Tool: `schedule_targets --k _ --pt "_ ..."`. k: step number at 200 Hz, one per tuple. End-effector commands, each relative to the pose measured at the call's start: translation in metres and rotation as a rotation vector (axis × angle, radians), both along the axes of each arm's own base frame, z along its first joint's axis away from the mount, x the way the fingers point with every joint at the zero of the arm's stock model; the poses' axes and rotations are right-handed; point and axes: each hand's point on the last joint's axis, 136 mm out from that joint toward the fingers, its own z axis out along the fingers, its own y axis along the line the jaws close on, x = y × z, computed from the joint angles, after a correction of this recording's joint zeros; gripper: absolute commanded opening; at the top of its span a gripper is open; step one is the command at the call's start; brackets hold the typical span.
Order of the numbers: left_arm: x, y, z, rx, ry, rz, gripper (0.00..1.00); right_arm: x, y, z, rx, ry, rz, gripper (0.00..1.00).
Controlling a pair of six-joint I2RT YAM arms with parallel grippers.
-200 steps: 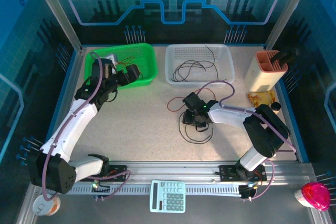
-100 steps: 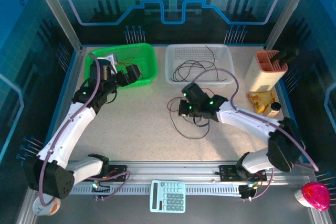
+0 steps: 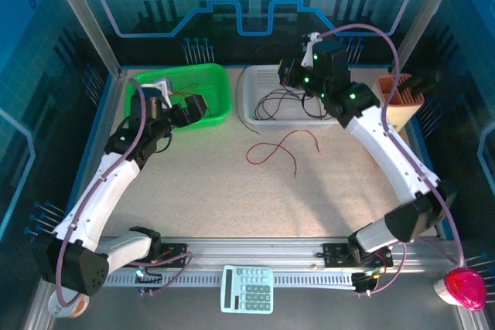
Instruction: Untangle the cables
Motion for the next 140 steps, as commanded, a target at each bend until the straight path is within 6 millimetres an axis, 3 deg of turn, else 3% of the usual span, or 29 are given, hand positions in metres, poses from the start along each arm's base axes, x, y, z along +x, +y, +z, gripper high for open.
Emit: schedule_targets --k 1,25,52,95,119,140 --pt "0.003 -0.008 0.014 0.005 -0.026 -0.036 0.99 0.036 -0.013 0.006 0.031 -0.03 -0.042 0.0" --pt "0.004 -0.01 0.015 0.006 -0.029 -0.043 0.99 0.071 -0.041 -0.011 0.038 0.02 -0.121 0.0" --pt "0.006 -0.015 0.017 0.006 -0.03 -0.057 0.99 0.096 -0.05 -0.062 0.004 0.104 -0.14 0.0" --pt "0.009 -0.031 0.013 0.025 -0.021 -0.1 0.99 0.119 -0.023 -0.166 0.027 0.293 -0.031 0.0" --pt "0.008 -0.047 0.006 0.044 -0.008 -0.14 0.99 0.12 0.003 -0.208 0.064 0.378 0.045 0.0" --pt "0.005 -0.066 -0.003 0.078 0.006 -0.197 0.99 0.12 -0.001 -0.242 0.046 0.436 0.015 0.0"
